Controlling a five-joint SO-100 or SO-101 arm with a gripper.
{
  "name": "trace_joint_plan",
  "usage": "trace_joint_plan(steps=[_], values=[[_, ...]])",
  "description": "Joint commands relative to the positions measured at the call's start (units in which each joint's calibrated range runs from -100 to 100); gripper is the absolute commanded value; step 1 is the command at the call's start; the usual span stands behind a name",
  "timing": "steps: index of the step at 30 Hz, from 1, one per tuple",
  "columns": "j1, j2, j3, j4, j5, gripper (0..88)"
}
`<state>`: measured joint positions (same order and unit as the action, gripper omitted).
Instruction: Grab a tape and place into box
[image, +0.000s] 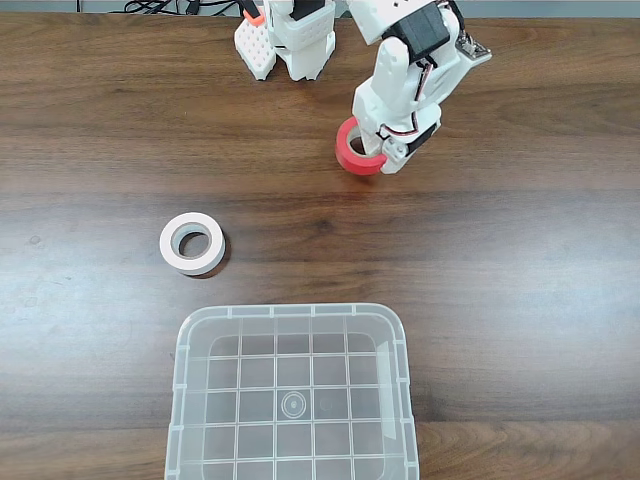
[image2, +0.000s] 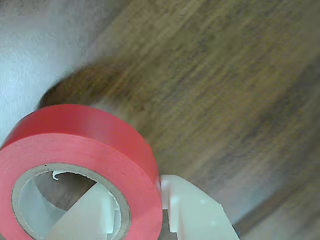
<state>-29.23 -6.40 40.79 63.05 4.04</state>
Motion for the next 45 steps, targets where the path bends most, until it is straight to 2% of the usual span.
trace_joint_plan(steps=[1,11,21,33,39,45], values=[[1.4,-6.9,-12.0,7.5,-0.2,5.4],[1.5,-21.8,-16.7,13.2,0.2,5.8],[12.3,-21.1,-36.1,14.4,2.5,6.0],[22.9,4.6,-68.5,13.0,3.1,6.0],[25.1,20.6,-87.1,9.8,3.1,6.0],[25.9,33.7,-98.4,6.1,3.2,6.1]])
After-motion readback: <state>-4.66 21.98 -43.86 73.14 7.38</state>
